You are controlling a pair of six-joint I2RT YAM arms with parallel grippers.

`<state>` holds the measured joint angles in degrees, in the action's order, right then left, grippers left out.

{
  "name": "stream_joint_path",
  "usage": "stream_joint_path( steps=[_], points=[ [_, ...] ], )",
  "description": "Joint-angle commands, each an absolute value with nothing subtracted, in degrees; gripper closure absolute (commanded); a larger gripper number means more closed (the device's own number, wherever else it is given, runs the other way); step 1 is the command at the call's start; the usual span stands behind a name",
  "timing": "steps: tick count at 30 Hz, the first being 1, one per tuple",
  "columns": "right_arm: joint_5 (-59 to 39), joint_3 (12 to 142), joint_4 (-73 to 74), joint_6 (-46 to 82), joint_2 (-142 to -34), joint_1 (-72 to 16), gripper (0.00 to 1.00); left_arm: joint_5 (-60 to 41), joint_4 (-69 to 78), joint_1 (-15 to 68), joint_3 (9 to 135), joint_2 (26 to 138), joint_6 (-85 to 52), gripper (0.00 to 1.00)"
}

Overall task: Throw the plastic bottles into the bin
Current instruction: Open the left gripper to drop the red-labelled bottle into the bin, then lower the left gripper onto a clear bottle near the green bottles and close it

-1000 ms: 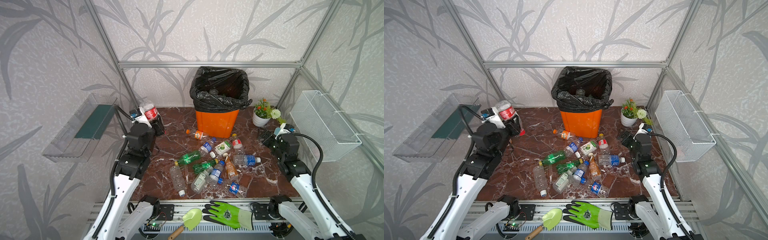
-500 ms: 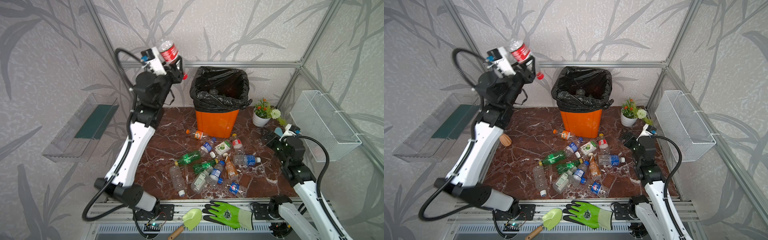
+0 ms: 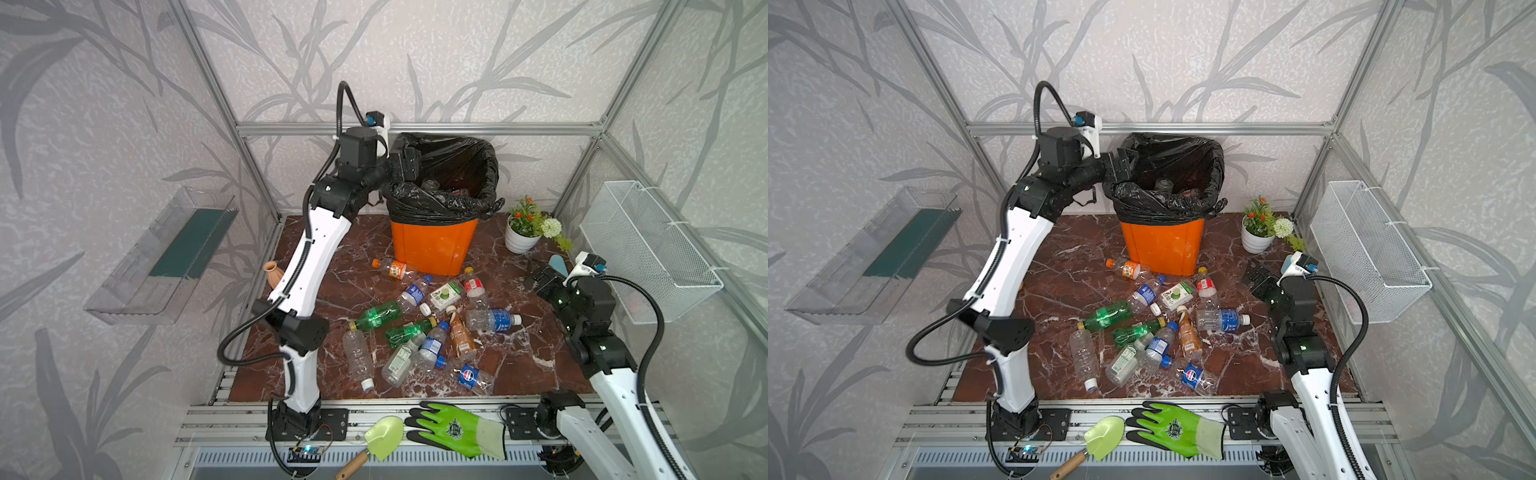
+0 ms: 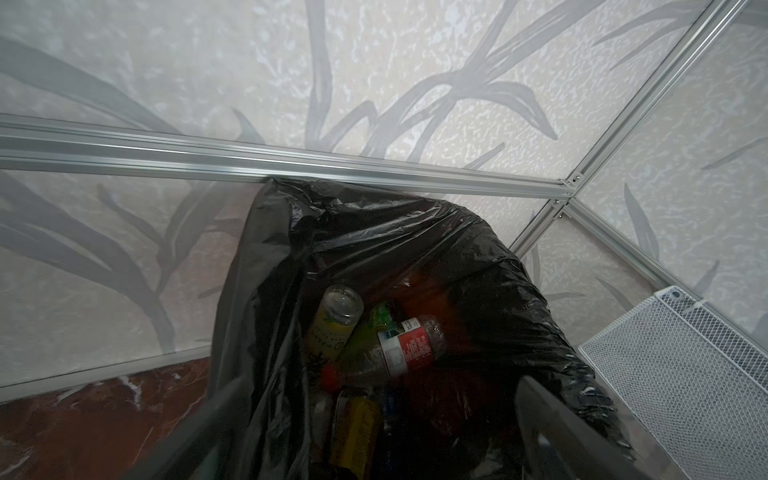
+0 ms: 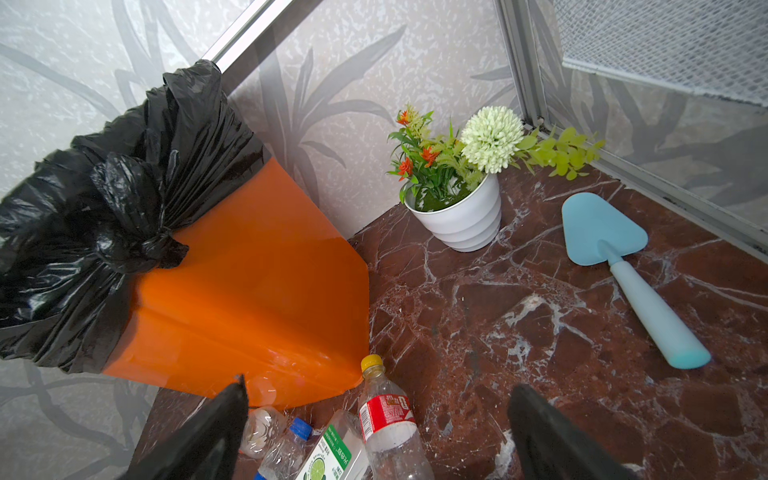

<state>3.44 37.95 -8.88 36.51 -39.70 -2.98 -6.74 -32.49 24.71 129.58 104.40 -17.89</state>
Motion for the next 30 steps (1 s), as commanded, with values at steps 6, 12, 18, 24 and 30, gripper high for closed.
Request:
stream_joint_path(
  steps=[6, 12, 18, 24, 30],
  points=[
    [0.5, 36.3, -5.9, 38.6, -42.3, -2.7, 0.02, 11.5, -1.8, 25.0, 82.8, 74.2, -16.5, 0.01],
    [-8.4, 36.3, 0.2, 38.4, -49.2, -2.9, 0.08, 22.8, -15.3, 22.4, 69.9, 66.1, -22.5, 0.01],
    [-11.0, 39.5, -0.2, 37.7, -56.3, -6.1, 0.1, 18.6, -19.1, 16.6, 55.6, 60.1, -33.7, 0.01],
    [-8.5, 39.2, 0.3, 40.5, -58.6, -7.8, 0.1, 10.6, -21.4, 18.6, 52.3, 60.7, -27.1, 0.03],
    [-8.5, 38.6, -0.3, 40.0, -58.3, -8.0, 0.1, 16.0, -31.5, 23.9, 51.5, 62.5, -32.0, 0.04]
  ],
)
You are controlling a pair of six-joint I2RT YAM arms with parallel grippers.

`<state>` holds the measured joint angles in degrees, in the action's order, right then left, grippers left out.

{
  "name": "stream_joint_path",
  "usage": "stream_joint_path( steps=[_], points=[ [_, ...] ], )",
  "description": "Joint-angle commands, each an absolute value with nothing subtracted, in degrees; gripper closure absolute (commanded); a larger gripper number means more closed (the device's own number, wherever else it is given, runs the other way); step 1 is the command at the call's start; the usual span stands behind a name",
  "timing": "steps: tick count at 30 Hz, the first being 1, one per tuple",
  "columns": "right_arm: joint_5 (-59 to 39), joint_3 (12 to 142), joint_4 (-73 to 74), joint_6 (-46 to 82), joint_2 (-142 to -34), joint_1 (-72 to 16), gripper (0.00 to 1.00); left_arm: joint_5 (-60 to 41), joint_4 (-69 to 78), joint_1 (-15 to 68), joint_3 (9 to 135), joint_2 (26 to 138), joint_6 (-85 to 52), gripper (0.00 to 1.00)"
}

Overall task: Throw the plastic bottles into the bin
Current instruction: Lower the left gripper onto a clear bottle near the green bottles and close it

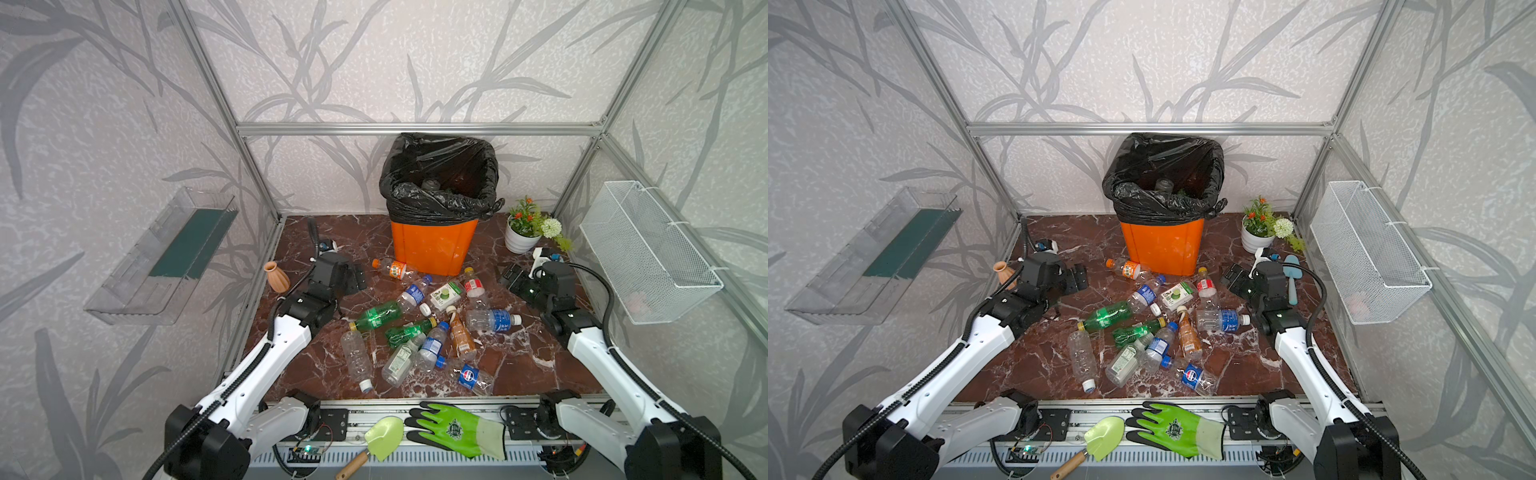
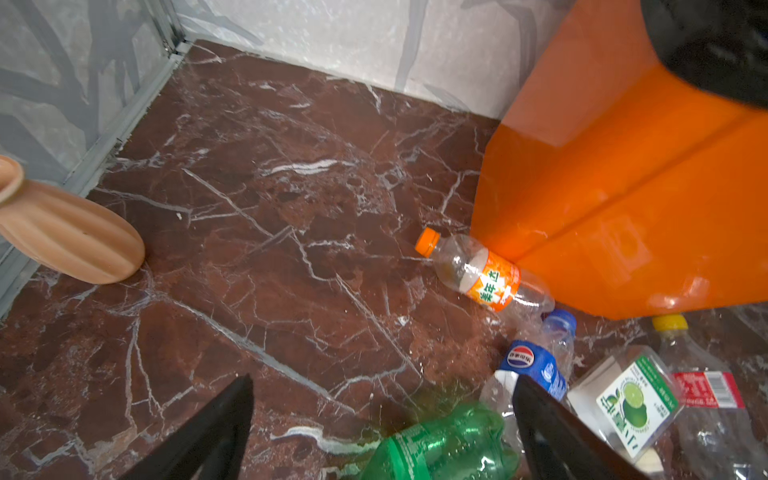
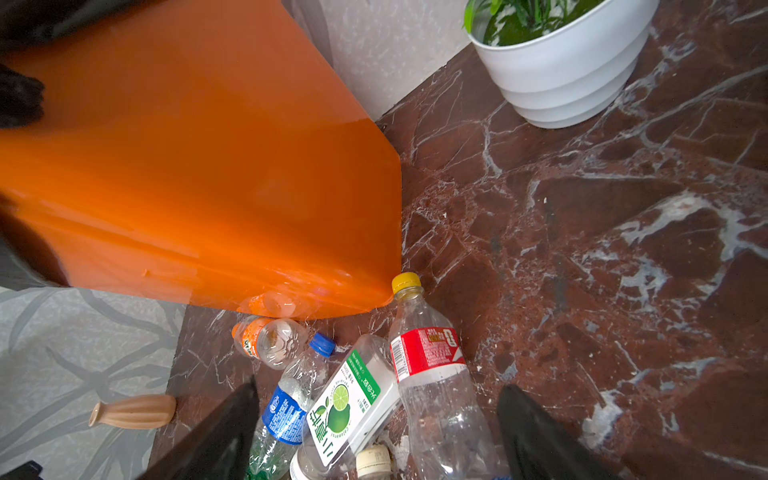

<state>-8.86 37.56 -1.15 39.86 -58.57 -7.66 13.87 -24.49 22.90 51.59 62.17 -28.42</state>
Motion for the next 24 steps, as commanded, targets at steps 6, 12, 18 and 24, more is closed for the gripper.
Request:
stream_joint_path(
  steps=[6, 12, 18, 24],
  points=[
    [-6.9, 38.2, -0.8, 38.8, -57.8, -7.9, 0.09, 18.4, -40.8, 27.7, 41.6, 54.3, -46.8, 0.07],
    [-9.2, 40.2, -0.4, 38.1, -61.0, -7.9, 0.09, 15.4, -48.8, 31.8, 36.3, 47.6, -57.3, 0.08],
    [-10.4, 39.8, 0.9, 39.3, -62.4, -7.9, 0.09, 9.7, -43.5, 35.8, 31.7, 49.2, -63.0, 0.08],
    [-9.6, 39.2, 0.2, 38.7, -61.4, -7.9, 0.09, 5.3, -36.2, 36.4, 29.7, 56.6, -62.6, 0.08]
  ],
)
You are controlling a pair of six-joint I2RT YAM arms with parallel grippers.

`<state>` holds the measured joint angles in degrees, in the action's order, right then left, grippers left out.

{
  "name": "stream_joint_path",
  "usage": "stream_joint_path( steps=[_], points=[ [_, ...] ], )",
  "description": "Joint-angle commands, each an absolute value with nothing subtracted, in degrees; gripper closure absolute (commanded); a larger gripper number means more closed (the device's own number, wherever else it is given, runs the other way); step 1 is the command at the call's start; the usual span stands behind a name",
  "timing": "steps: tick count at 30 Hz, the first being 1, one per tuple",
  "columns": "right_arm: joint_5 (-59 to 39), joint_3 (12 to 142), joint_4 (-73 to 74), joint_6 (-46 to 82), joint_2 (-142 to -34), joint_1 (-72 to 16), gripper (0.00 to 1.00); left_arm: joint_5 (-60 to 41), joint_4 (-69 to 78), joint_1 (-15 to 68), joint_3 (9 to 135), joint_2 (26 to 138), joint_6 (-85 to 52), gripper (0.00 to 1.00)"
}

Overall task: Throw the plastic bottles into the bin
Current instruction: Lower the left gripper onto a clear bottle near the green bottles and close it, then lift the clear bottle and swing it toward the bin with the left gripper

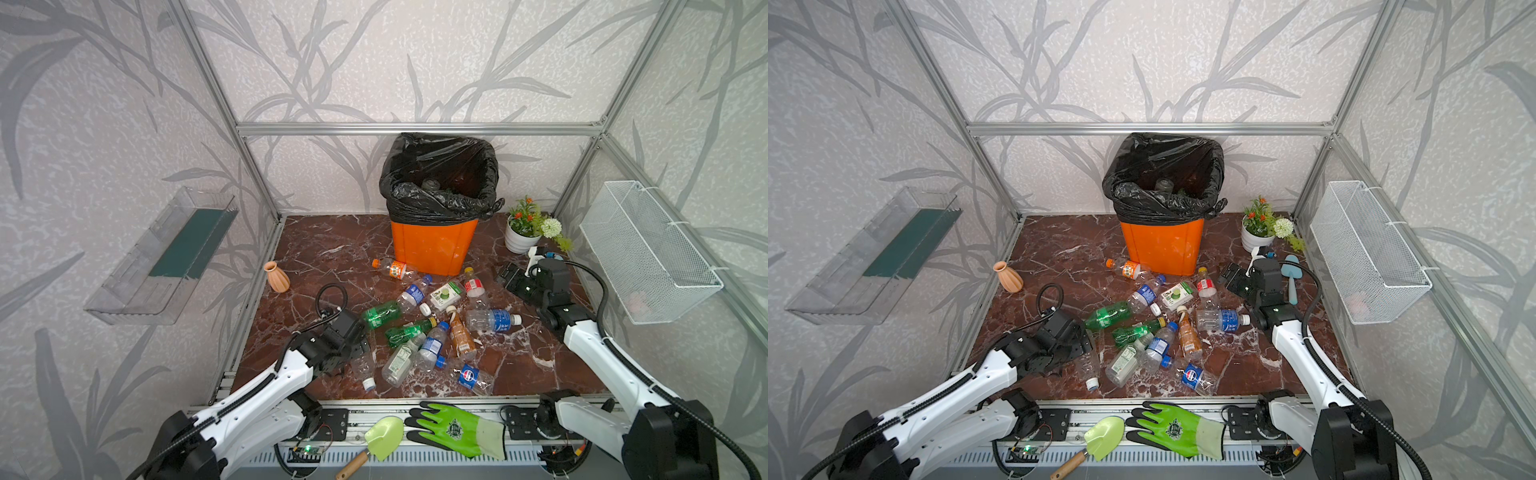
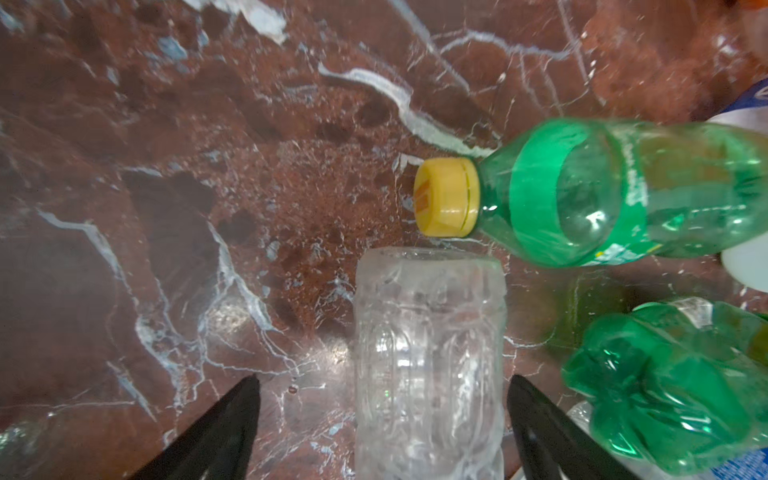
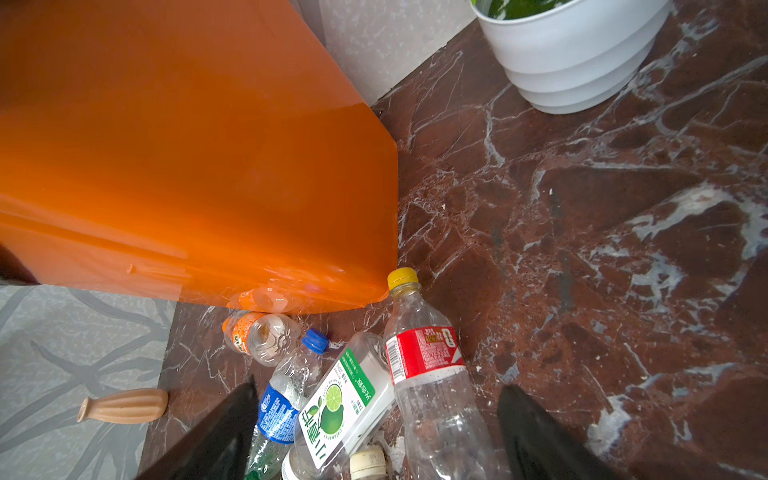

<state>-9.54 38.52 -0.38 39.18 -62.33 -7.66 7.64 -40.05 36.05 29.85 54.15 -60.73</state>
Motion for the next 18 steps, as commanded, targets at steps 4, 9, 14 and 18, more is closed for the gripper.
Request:
stream_joint_path(
  steps=[4, 9, 14, 18],
  points=[
    [-9.1, 38.8, 0.0, 38.8, -60.8, -7.9, 0.09, 3.5, -32.3, 36.4, 29.5, 62.5, -62.0, 0.11],
    [-8.9, 38.5, -0.1, 38.8, -60.5, -7.9, 0.09, 3.2, -30.2, 36.5, 28.9, 64.3, -62.3, 0.23],
    [-8.7, 38.7, 0.0, 38.5, -60.6, -7.9, 0.09, 5.9, -33.1, 36.5, 28.2, 58.1, -63.0, 0.36],
    [-9.0, 39.0, 0.5, 38.5, -61.3, -7.9, 0.09, 8.6, -39.0, 36.5, 29.6, 51.1, -65.0, 0.4]
  ],
)
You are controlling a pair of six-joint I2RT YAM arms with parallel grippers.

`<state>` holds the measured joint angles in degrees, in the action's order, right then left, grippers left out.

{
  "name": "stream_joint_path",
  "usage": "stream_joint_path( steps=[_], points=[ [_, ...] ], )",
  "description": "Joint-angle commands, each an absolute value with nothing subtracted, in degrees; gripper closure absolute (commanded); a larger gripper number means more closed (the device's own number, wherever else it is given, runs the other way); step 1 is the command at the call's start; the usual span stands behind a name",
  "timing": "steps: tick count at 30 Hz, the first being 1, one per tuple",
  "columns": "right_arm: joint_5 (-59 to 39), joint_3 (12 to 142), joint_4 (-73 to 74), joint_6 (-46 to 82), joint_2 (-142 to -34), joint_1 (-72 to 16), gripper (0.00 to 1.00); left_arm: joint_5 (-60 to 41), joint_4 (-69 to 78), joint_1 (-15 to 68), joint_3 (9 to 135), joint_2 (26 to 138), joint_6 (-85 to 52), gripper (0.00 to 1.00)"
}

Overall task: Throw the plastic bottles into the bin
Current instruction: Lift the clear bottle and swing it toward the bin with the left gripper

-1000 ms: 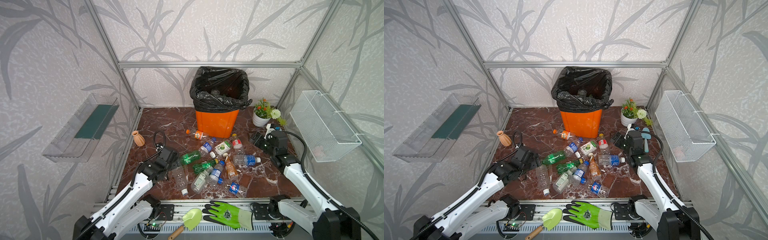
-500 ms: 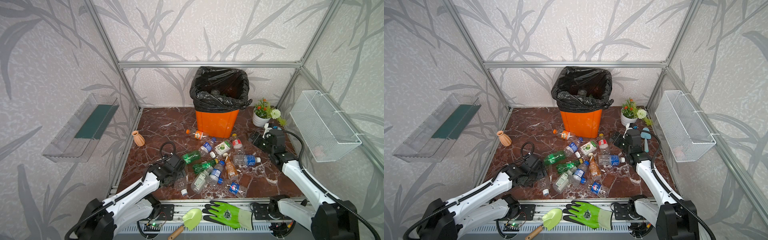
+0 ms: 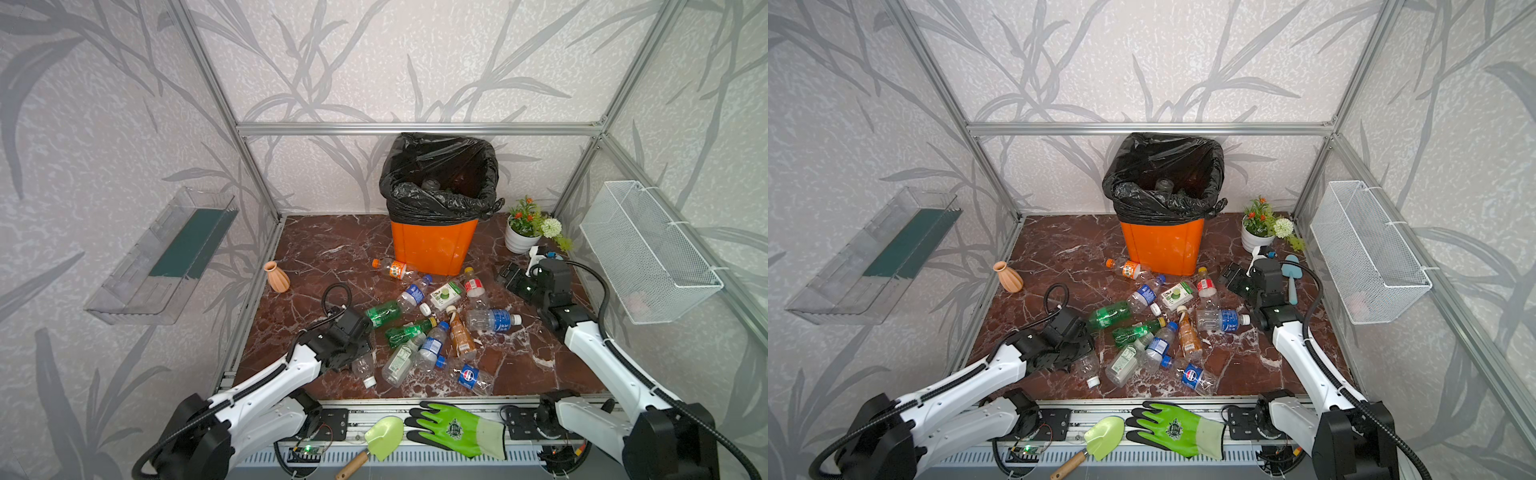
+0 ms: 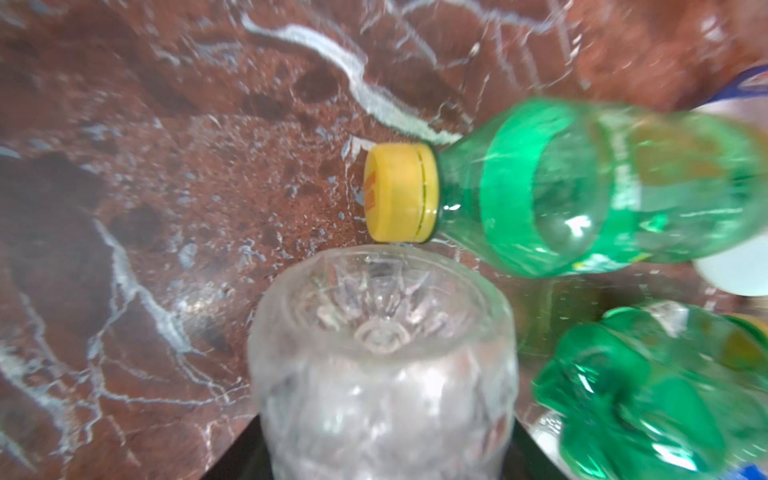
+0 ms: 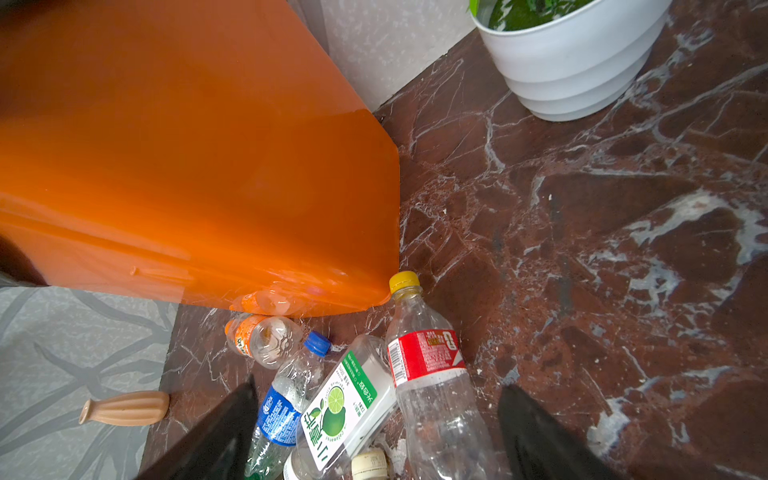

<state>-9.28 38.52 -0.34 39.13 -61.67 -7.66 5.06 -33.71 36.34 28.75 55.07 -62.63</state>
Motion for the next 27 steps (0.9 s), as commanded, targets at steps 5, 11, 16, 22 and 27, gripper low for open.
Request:
stream_joint_path(
  steps=[5, 11, 16, 22, 27],
  points=[
    [-9.4, 39.7, 1.3, 39.0, -62.3, -7.9, 0.09, 18.1, -47.5, 36.5, 38.6, 42.0, -62.6, 0.42],
    [-9.3, 40.7, 1.3, 38.7, -62.3, -7.9, 0.09, 36.5, -40.6, 36.5, 54.1, 37.8, -44.1, 0.43],
    [-7.9, 40.8, 0.5, 37.8, -60.3, -7.9, 0.09, 40.3, -15.0, 36.4, 62.3, 37.3, -20.2, 0.48],
    [-6.4, 41.1, -0.9, 37.0, -57.7, -7.8, 0.09, 30.7, 7.1, 35.4, 70.2, 48.1, -6.7, 0.49],
    [-5.0, 40.7, -3.1, 34.3, -53.7, -7.7, 0.07, 17.4, 7.2, 32.1, 88.4, 69.5, -9.9, 0.5]
  ],
)
